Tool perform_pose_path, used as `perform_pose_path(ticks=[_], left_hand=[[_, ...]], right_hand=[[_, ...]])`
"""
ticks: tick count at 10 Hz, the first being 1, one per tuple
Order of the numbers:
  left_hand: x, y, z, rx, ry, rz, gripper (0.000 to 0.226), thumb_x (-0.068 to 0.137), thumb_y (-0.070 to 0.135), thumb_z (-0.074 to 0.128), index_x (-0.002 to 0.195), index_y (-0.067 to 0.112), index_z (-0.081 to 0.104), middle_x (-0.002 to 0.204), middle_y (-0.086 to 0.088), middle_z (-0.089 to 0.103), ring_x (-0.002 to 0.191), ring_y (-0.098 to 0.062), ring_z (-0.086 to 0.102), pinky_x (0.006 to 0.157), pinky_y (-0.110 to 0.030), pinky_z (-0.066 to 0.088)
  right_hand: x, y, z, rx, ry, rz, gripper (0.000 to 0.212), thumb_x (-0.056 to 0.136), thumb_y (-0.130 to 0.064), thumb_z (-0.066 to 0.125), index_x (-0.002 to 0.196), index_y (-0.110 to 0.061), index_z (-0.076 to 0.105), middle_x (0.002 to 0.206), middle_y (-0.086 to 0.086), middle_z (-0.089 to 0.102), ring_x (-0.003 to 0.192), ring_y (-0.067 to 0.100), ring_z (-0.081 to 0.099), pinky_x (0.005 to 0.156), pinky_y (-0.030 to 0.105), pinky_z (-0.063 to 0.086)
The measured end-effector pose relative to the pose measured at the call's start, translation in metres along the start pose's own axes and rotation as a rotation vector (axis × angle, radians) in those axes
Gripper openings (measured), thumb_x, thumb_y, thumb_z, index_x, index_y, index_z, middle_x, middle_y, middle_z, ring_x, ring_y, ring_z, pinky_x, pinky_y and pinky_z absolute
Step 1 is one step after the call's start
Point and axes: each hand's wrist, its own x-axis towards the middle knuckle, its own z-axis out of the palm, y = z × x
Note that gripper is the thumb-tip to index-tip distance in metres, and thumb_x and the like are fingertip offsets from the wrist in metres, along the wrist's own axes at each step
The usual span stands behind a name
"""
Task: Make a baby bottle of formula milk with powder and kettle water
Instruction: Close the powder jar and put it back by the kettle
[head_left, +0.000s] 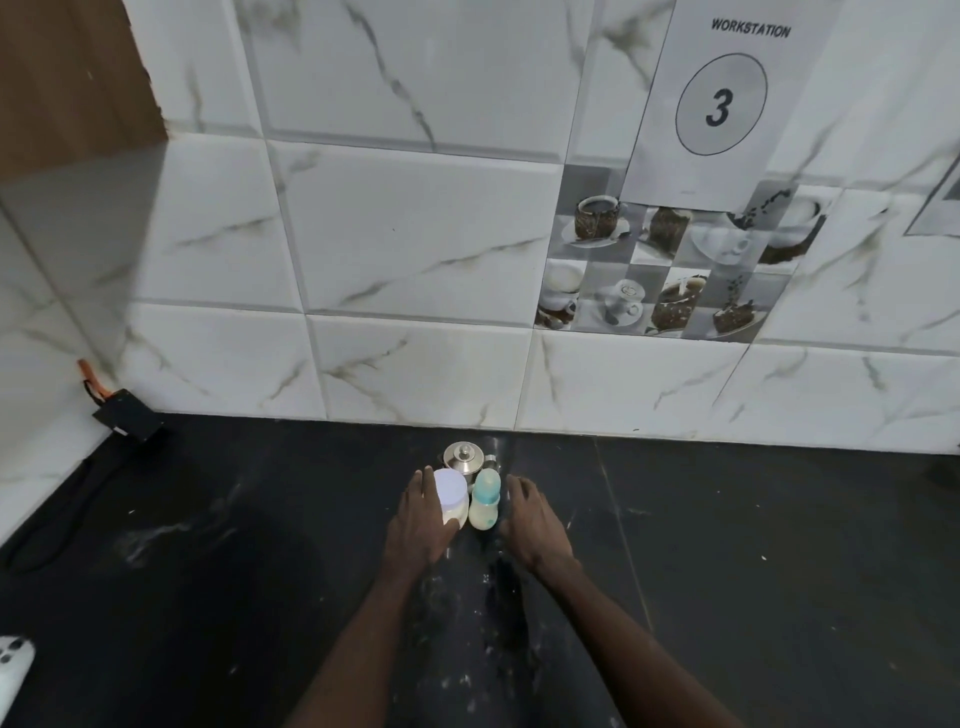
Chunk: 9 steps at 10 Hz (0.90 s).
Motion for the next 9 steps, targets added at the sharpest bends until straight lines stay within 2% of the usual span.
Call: perform_pose_path(ticks=[1,2,4,6,7,8,9], left_hand=[[0.017,-0.001,0.005,-0.081,-0.009,-0.054,0.097,0.091,0.037,0.071,0.162,0.012,0.011,0.167,-0.009,0.019,0.149,-0.028,0.035,0.113,-0.046,0.040],[0.033,-0.005,0.010,-0.179,0.010,-0.118,0.096,0.086,0.035,0.076,0.160,0.011,0.020,0.161,-0.010,0.031,0.144,-0.027,0.042,0.110,-0.046,0.044],[0.049,-0.007,0.016,-0.227,0.003,-0.178,0.088,0.084,0.025,0.078,0.156,0.009,0.029,0.151,-0.014,0.045,0.137,-0.032,0.049,0.105,-0.042,0.044],[0.051,-0.016,0.024,-0.305,0.033,-0.153,0.076,0.080,0.019,0.077,0.147,0.008,0.043,0.140,-0.015,0.053,0.128,-0.033,0.053,0.098,-0.041,0.046],[0.050,-0.017,0.025,-0.322,0.041,-0.149,0.077,0.079,0.017,0.077,0.147,0.007,0.043,0.140,-0.015,0.052,0.129,-0.033,0.053,0.099,-0.041,0.047],[0.050,-0.019,0.024,-0.315,0.020,-0.130,0.086,0.079,0.015,0.076,0.154,0.008,0.035,0.148,-0.015,0.046,0.136,-0.032,0.048,0.106,-0.041,0.043],[0.047,-0.016,0.016,-0.256,0.080,-0.071,0.105,0.074,0.012,0.077,0.161,0.010,0.019,0.163,-0.010,0.030,0.151,-0.027,0.031,0.118,-0.041,0.037]], right_hand=[[0.024,-0.001,0.007,0.079,-0.016,0.040,0.060,0.083,-0.022,0.066,0.136,-0.029,0.040,0.139,0.000,0.049,0.118,0.027,0.059,0.077,0.035,0.047],[0.038,-0.009,0.007,0.066,-0.034,0.025,0.073,0.083,-0.013,0.063,0.148,-0.029,0.034,0.145,0.002,0.045,0.120,0.027,0.057,0.080,0.039,0.051],[0.047,-0.016,0.016,0.013,-0.077,-0.010,0.073,0.088,-0.009,0.062,0.151,-0.028,0.029,0.155,0.003,0.034,0.122,0.031,0.057,0.080,0.042,0.052],[0.046,-0.017,0.017,-0.062,-0.055,-0.019,0.086,0.081,-0.006,0.071,0.152,-0.024,0.027,0.150,0.007,0.038,0.118,0.032,0.058,0.079,0.042,0.054],[0.048,-0.020,0.018,-0.093,-0.038,-0.023,0.084,0.082,-0.011,0.073,0.150,-0.024,0.026,0.145,0.009,0.042,0.113,0.032,0.058,0.077,0.042,0.054],[0.052,-0.019,0.017,-0.111,-0.033,-0.035,0.077,0.080,-0.008,0.072,0.145,-0.022,0.032,0.144,0.009,0.044,0.113,0.034,0.060,0.078,0.042,0.054],[0.051,-0.020,0.013,-0.098,-0.024,-0.047,0.078,0.081,-0.005,0.068,0.146,-0.024,0.031,0.145,0.006,0.040,0.113,0.036,0.060,0.079,0.045,0.054]])
